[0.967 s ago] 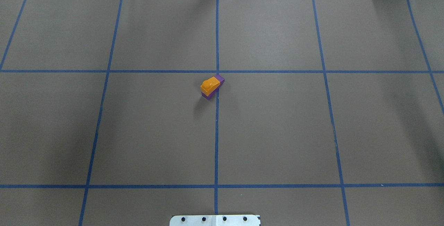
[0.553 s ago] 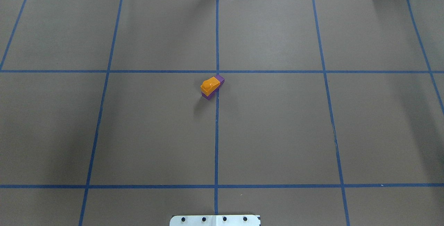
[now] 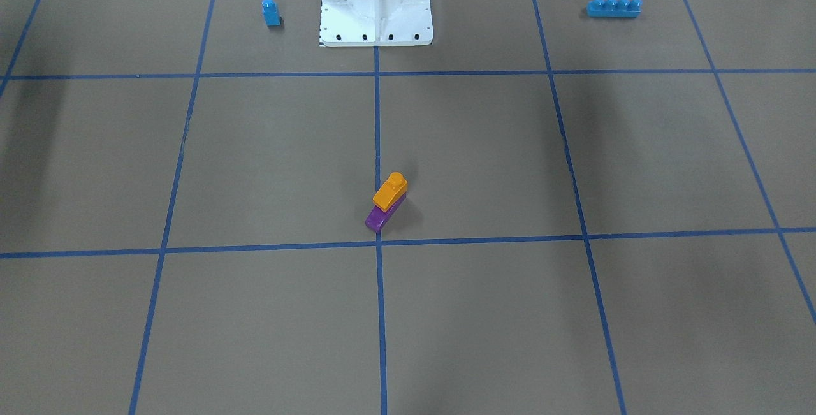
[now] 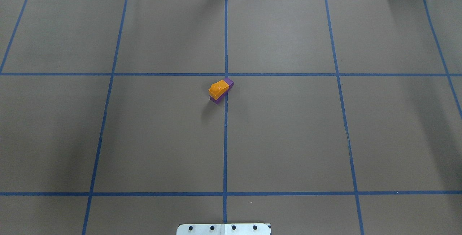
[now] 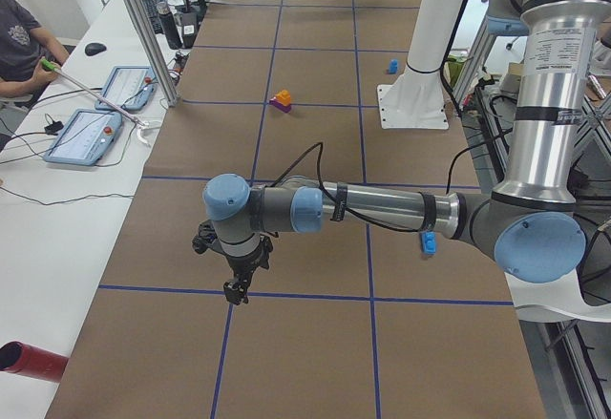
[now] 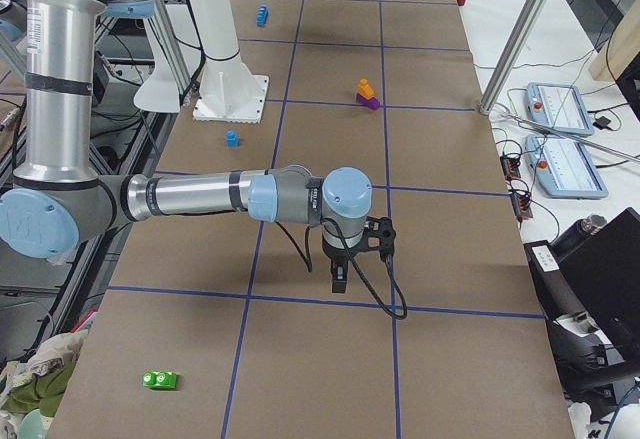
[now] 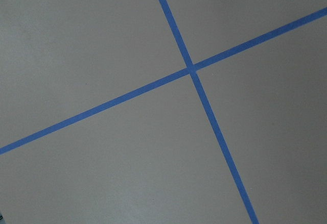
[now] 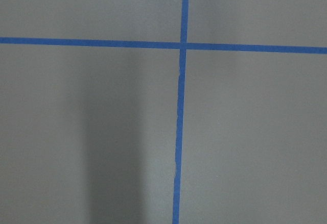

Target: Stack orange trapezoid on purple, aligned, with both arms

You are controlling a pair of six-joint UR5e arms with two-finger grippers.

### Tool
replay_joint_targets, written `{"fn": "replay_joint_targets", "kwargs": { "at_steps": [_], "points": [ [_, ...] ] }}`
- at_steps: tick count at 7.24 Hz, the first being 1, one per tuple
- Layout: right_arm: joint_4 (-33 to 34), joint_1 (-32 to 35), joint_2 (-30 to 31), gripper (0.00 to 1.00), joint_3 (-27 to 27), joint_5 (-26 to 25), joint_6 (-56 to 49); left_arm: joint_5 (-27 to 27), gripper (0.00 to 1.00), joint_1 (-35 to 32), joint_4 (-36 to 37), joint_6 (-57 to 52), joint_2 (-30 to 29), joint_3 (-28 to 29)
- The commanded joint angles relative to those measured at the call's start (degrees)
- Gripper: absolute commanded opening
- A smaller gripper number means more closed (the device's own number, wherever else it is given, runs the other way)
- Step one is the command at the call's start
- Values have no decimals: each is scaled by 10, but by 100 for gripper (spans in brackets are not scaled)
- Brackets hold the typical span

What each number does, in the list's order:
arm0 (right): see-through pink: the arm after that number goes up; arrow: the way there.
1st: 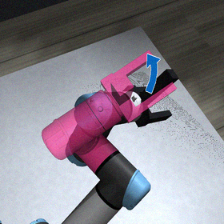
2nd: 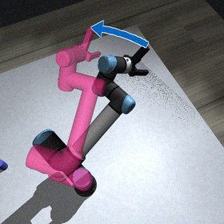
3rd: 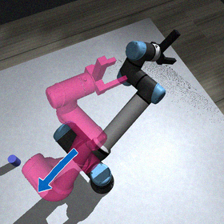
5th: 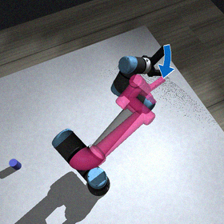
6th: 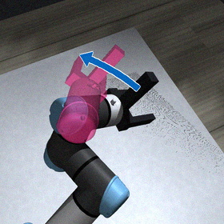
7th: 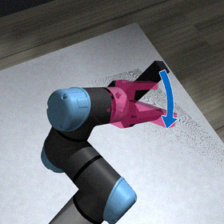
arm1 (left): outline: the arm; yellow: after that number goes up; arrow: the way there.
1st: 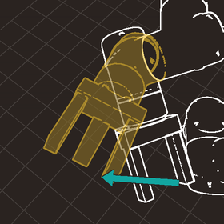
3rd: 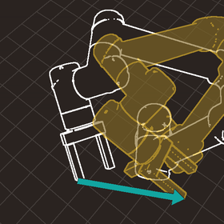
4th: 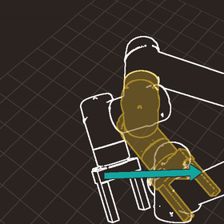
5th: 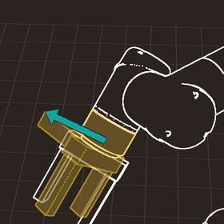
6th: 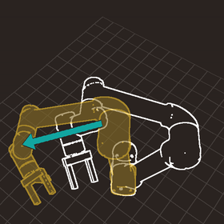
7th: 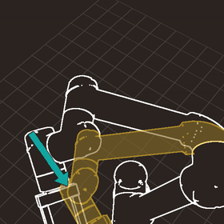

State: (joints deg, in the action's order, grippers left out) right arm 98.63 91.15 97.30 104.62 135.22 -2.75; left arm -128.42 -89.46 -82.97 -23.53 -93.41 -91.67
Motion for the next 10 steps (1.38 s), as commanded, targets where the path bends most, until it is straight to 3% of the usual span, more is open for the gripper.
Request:
{"fn": "replay_joint_targets", "kwargs": {
  "at_steps": [1, 4, 10],
  "points": [
    [2, 4, 4, 100, 4, 1, 0, -1, 100, -1, 1, 10, 7, -5],
    [-1, 3, -3, 100, 0, 1, 1, -37, 100, -2, 0, 105, 43, -56],
    [-2, 3, -4, 100, -9, -3, 3, -39, 100, -1, -7, 158, 38, -45]
  ]
}}
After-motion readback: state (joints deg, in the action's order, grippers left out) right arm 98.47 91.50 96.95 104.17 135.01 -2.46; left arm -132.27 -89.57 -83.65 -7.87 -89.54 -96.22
